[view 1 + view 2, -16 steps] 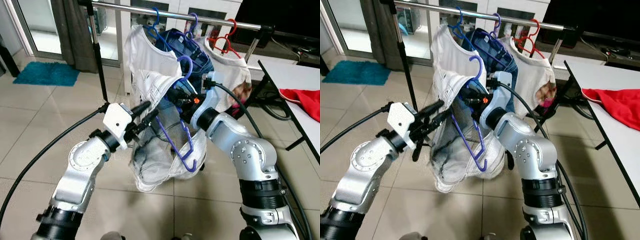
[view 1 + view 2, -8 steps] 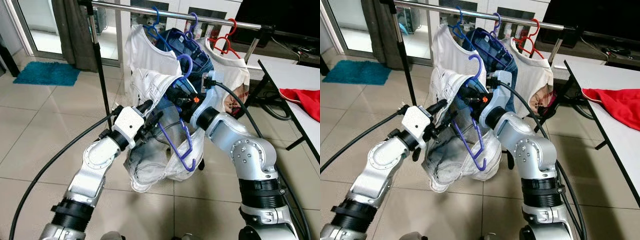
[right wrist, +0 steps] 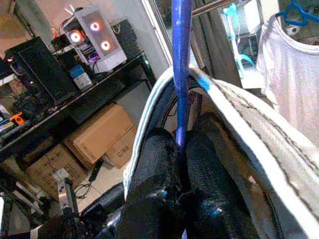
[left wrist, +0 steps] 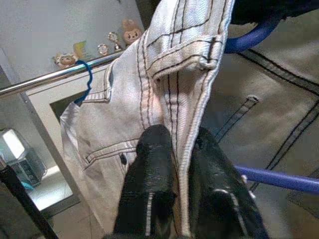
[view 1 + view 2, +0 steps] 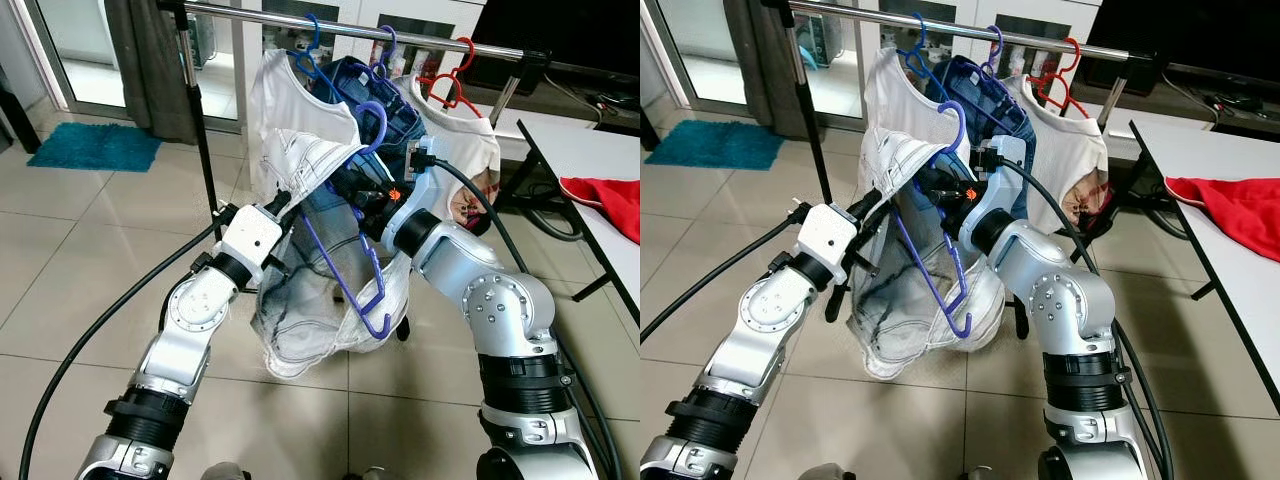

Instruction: Hang hanger

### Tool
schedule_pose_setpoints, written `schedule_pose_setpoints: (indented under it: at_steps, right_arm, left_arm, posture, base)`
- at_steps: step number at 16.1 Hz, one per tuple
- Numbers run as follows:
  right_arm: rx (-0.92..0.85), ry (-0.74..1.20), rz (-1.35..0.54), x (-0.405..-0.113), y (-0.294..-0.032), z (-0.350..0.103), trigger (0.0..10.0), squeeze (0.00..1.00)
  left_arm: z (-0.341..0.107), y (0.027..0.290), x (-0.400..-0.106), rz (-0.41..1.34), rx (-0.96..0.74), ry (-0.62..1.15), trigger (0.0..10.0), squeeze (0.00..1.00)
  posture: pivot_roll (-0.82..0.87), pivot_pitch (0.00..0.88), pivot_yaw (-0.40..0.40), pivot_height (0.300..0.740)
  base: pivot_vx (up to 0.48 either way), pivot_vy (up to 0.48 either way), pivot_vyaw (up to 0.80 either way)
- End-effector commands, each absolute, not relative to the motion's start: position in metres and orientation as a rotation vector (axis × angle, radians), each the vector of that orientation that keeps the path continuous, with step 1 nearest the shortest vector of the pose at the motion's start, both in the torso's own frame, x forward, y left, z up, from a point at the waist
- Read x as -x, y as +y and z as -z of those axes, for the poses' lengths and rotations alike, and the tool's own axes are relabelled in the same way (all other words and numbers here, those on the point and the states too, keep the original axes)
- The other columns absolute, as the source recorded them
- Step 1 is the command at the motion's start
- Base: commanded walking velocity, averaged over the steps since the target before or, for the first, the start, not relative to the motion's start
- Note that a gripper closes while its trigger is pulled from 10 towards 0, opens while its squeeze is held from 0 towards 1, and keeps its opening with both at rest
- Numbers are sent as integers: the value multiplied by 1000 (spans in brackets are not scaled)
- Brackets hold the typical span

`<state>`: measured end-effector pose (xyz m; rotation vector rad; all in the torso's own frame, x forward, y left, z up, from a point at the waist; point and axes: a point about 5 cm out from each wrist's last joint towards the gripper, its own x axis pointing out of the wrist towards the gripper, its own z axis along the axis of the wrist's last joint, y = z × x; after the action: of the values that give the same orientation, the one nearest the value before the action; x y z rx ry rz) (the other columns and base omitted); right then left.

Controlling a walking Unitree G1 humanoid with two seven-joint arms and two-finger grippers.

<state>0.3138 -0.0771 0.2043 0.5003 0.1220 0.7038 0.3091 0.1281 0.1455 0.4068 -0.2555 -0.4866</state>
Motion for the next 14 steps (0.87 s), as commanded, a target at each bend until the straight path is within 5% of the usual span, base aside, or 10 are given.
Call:
schedule_pose_setpoints:
  at_steps: [1,14]
  right_arm:
    - [-510,58,-726,-314,-82,-219,10000,0]
    - [-320,180,-731,-306,-79,-192,10000,0]
  left_arm:
    - [-151,128,-313,473,-416,-272,0,0]
    - [-187,144,-321,395,-482,-329,0,0]
  posture:
    - [-36,0,-82,740]
    - [-32,0,-90,740]
  base:
    - [0,0,0]
    - [0,0,0]
